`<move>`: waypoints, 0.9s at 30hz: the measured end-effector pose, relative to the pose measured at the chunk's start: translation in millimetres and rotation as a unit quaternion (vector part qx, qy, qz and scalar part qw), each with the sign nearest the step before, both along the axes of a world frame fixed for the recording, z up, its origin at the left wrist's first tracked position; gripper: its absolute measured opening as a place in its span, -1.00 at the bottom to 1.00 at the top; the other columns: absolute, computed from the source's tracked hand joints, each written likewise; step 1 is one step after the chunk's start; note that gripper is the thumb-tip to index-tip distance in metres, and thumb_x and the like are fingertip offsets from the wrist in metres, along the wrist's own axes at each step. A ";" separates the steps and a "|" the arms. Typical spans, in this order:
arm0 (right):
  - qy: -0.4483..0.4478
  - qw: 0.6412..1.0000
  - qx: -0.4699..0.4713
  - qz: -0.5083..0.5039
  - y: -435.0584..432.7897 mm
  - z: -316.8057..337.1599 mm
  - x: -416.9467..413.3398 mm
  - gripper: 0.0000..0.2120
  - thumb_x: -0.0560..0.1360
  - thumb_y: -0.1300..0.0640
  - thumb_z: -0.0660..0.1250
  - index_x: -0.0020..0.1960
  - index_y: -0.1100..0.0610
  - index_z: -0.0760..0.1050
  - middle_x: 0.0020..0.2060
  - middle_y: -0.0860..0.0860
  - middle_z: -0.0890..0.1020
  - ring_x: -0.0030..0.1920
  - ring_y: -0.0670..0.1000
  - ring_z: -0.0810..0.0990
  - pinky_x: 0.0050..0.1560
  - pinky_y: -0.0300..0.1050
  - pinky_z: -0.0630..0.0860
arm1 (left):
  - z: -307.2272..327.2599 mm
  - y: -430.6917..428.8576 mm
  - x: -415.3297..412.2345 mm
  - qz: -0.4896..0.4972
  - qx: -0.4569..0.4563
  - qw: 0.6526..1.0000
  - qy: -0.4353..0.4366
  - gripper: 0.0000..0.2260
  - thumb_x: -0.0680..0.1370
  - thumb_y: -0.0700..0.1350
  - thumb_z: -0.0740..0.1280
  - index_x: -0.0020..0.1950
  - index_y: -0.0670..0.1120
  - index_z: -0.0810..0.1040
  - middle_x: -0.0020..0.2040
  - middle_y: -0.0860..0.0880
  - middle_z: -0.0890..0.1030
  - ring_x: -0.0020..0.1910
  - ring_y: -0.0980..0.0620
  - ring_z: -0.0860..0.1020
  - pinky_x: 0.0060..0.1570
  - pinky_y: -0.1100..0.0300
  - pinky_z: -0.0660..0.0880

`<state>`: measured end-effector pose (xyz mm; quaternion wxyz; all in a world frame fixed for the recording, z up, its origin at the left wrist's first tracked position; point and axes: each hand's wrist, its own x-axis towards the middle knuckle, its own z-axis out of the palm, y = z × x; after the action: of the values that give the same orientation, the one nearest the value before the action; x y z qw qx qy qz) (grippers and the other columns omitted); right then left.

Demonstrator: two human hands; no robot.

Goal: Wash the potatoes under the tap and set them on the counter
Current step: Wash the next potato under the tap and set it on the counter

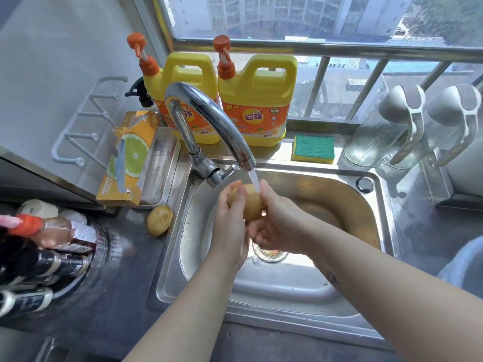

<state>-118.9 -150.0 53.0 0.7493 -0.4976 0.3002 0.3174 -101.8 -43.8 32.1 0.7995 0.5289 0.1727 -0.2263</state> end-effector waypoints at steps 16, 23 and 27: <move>-0.218 0.884 -0.412 0.031 -35.4 -6.1 -22.3 -0.68 0.49 0.24 0.44 0.17 -0.03 0.52 0.07 -0.08 0.63 -0.31 -0.11 0.70 -0.43 -0.28 0.45 | 22.1 -12.9 20.2 -0.027 -0.057 0.984 0.166 -0.76 0.63 -0.11 0.17 0.15 -0.21 0.54 0.12 -0.26 0.59 0.07 -0.15 0.52 -0.01 0.08 0.49; -0.284 0.885 -0.364 0.066 -28.4 -4.4 -20.8 -0.34 0.39 -0.10 0.54 0.45 -0.16 0.41 0.20 -0.09 0.56 0.10 -0.14 0.59 0.22 -0.08 0.53 | 20.4 -9.6 14.2 -0.068 -0.060 0.976 0.196 -0.58 0.69 0.08 0.16 0.34 -0.22 0.50 0.14 -0.26 0.67 -0.08 -0.17 0.70 -0.09 0.01 0.68; -0.266 0.909 -0.321 -0.017 -17.3 -7.1 -15.1 -0.48 0.32 -0.16 0.54 0.26 -0.17 0.57 0.03 -0.09 0.70 0.03 -0.08 0.67 0.18 0.02 0.60 | 22.1 -9.4 13.9 -0.066 -0.033 0.984 0.163 -0.60 0.70 0.09 0.12 0.26 -0.19 0.53 -0.06 -0.22 0.71 -0.21 -0.10 0.73 -0.26 0.07 0.65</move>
<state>-134.0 -167.2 45.9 0.6063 -0.7723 0.1838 0.0468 -87.9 -53.2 54.2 0.7612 0.4681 0.2579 -0.3673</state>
